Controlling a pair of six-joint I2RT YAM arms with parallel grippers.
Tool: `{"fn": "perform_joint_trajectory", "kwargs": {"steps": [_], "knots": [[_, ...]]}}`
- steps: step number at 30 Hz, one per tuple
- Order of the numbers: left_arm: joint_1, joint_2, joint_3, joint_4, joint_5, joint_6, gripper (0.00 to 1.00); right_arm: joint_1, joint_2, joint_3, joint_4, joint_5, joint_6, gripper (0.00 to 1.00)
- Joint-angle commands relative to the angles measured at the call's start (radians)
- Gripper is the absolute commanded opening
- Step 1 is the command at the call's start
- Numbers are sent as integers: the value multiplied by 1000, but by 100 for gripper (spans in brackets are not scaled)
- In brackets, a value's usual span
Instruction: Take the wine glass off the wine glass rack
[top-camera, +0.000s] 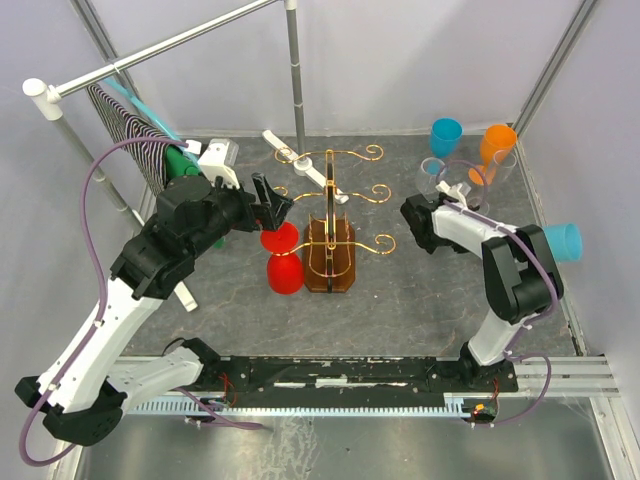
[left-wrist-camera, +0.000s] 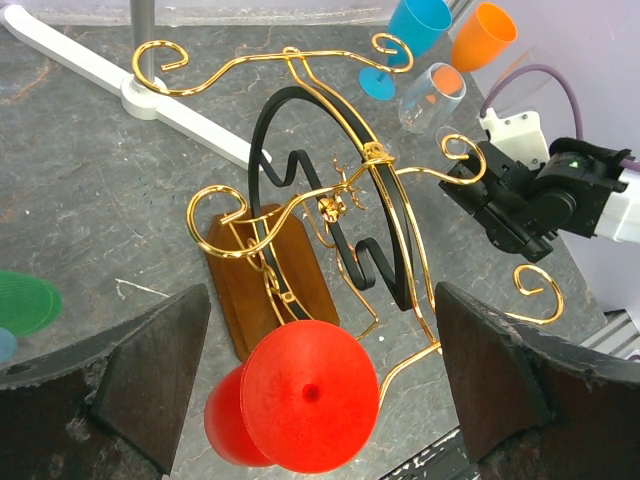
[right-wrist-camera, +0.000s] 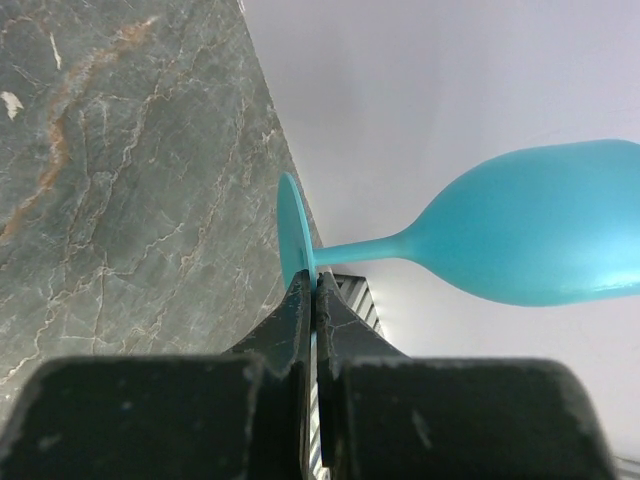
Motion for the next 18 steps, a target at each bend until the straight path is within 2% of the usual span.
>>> {"fn": "perform_joint_trajectory", "kwargs": {"steps": [1,6,12,18], "knots": [[2,-24,12,16,-2,44,99,-16,-42,55,-113,-20,115,0],[3,-25,7,22,-4,51,99,40,-51,96,-162,-84,127,1],[2,-24,6,29,7,52,99,123,116,198,-343,-91,283,0],[2,-36,12,6,-9,71,99,170,193,206,-361,-99,336,0]]}}
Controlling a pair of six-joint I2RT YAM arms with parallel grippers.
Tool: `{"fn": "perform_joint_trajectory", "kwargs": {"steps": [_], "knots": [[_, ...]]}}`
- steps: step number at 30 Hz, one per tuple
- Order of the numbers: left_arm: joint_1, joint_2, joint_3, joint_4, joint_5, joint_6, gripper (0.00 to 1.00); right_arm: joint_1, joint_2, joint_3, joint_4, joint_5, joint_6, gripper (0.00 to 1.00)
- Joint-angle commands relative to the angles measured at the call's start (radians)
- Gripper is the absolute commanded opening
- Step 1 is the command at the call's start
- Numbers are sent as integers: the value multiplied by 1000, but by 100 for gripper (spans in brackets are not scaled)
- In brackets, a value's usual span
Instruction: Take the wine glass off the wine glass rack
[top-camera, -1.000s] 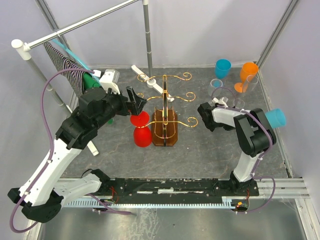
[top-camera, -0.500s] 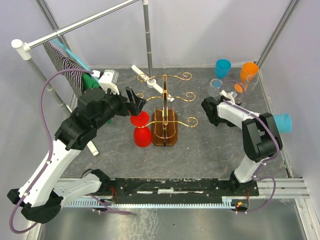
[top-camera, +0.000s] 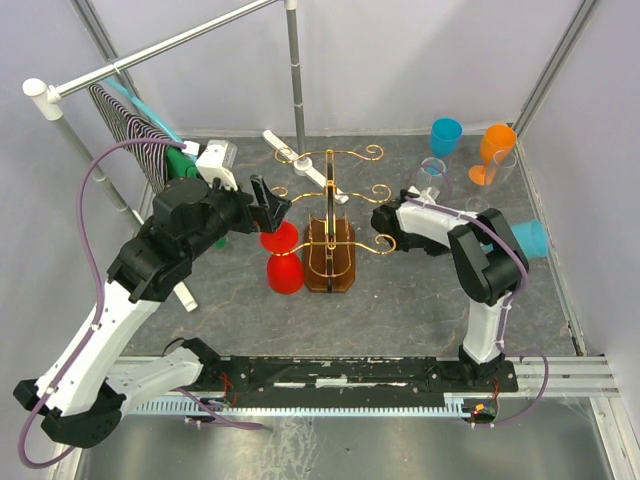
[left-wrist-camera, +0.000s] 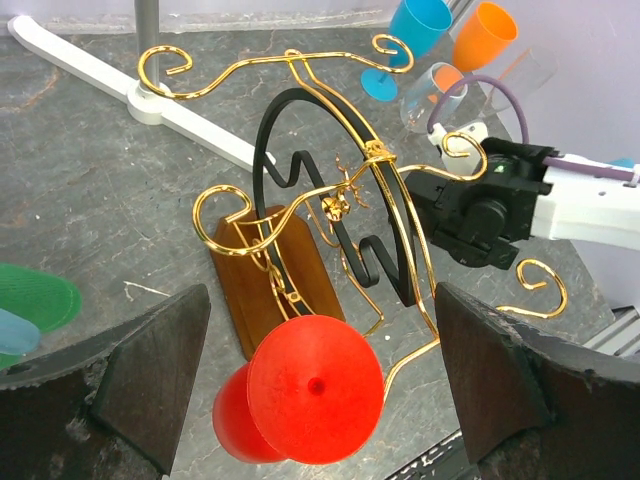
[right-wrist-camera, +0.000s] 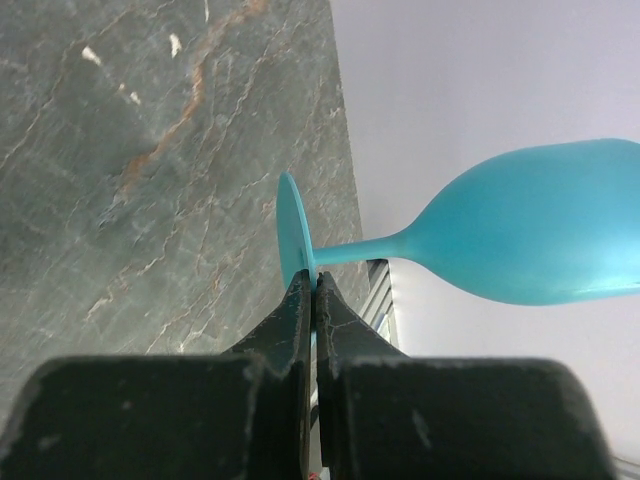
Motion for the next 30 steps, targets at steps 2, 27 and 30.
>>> {"fn": "perform_joint_trajectory", "kwargs": {"steps": [2,27,30], "knots": [[2,-27,13,7,-17,57,99,34,43,24,-67,9,80,0],[3,-30,26,2,-23,69,99,107,271,141,-15,-66,-69,1],[3,-34,27,1,-25,69,99,111,294,157,-27,-66,-71,1]]}}
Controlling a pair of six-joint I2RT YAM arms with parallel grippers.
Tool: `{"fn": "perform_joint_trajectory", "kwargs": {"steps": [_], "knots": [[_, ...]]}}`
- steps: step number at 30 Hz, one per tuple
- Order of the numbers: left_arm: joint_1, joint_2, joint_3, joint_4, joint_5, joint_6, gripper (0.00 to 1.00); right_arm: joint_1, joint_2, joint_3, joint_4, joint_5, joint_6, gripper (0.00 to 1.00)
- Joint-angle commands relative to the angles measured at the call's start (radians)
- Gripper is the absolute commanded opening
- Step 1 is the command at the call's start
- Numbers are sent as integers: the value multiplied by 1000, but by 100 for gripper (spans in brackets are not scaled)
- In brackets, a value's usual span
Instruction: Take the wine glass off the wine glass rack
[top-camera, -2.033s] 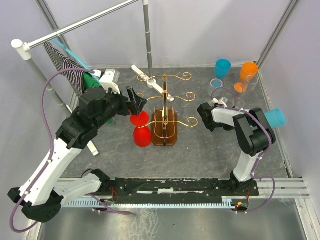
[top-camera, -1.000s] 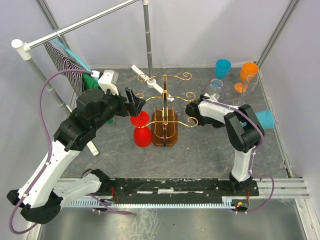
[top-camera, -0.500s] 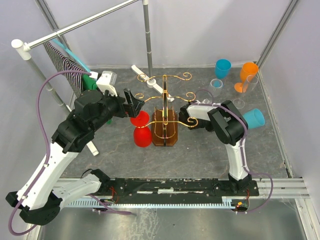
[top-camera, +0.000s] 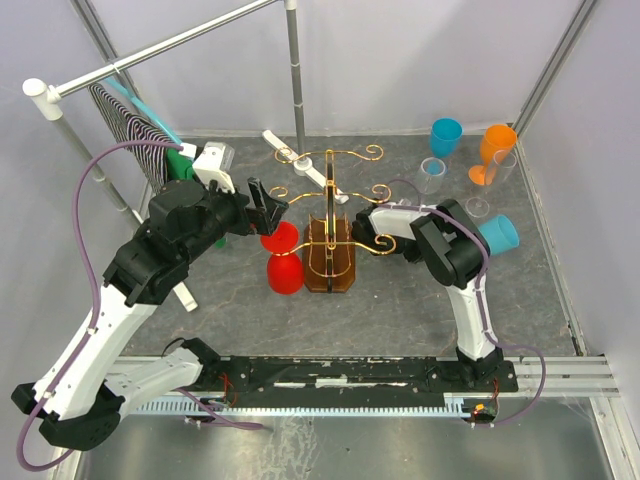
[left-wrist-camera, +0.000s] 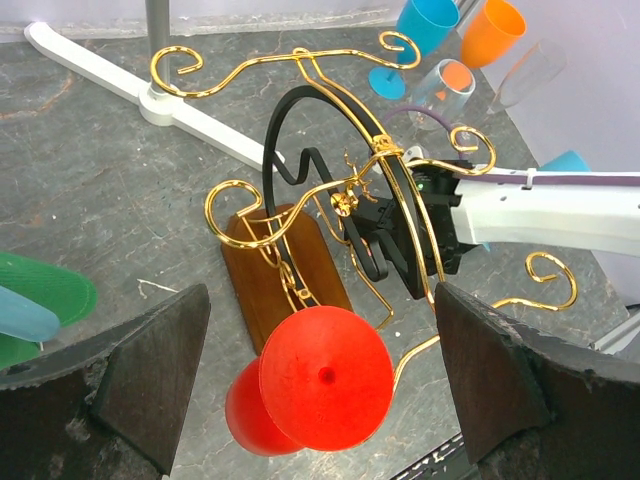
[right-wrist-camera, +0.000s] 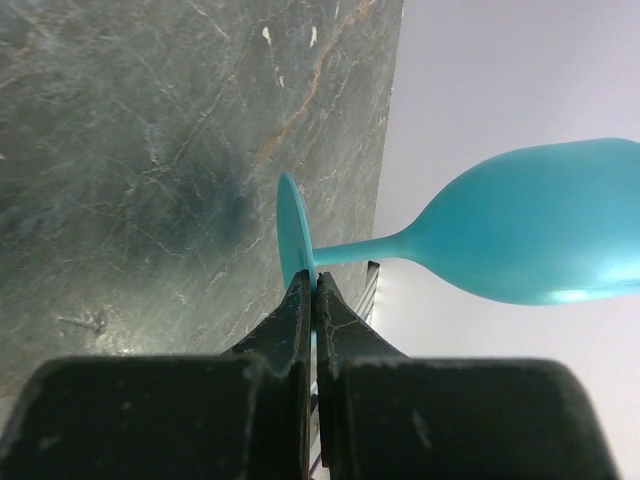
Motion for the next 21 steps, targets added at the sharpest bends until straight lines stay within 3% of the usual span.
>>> {"fn": "perform_joint_trajectory", "kwargs": {"steps": [1,14,16,21], "knots": [[3,-17,27,17,-17,40,99,13,38,43,-11,1,-20,2],[2,-27,31,10,-26,46,99,12,85,83,-4,-49,-61,1],[3,-30,30,11,-24,45,99,13,86,86,-2,-59,-63,6],[3,-30,29,12,-25,45,99,14,89,92,4,-76,-72,6]]}}
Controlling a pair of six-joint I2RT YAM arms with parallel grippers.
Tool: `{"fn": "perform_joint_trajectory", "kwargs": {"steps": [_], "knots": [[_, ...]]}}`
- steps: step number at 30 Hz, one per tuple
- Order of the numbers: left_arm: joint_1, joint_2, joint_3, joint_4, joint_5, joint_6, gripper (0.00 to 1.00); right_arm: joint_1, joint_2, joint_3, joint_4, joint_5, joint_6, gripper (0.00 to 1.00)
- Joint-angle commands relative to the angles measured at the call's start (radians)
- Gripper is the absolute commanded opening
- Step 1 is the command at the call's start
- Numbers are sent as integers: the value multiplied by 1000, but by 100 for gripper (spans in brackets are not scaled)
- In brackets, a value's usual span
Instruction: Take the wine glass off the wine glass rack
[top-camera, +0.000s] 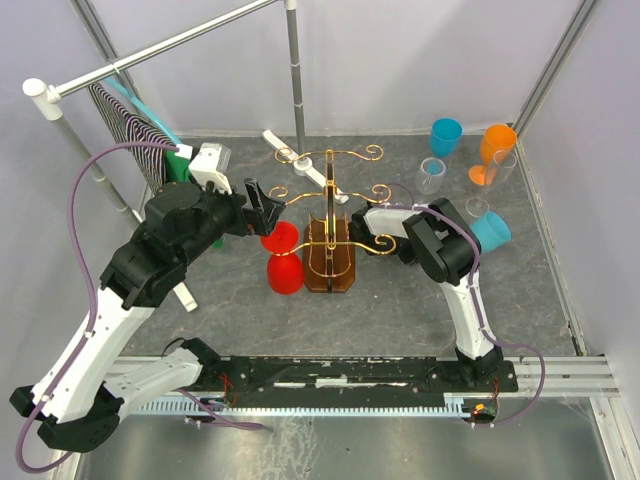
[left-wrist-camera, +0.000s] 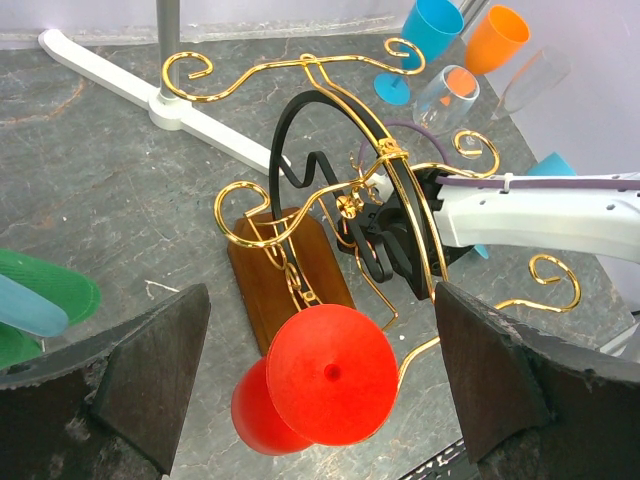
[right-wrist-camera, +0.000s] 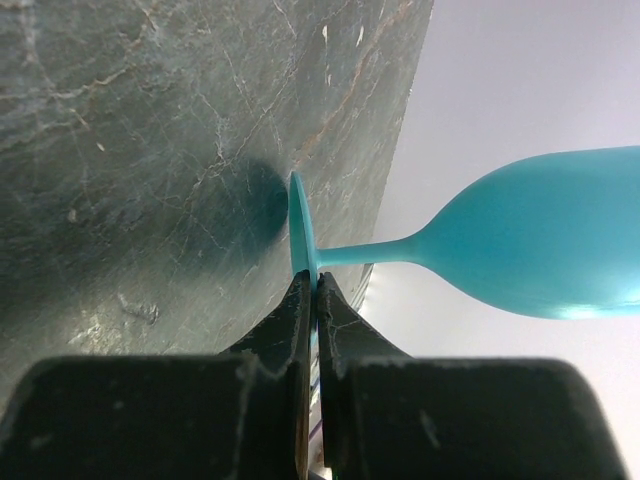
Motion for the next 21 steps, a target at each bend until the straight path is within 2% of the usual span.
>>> {"fn": "perform_joint_trajectory", "kwargs": {"steps": [1,15,21], "knots": [[2,-16,28,19,-8,39,99,6,10,35,4,-26,3,6],[3,-12,17,32,1,36,99,17,19,56,-14,-59,20,11],[2,-17,15,29,-4,37,99,23,9,62,1,-92,12,16]]}}
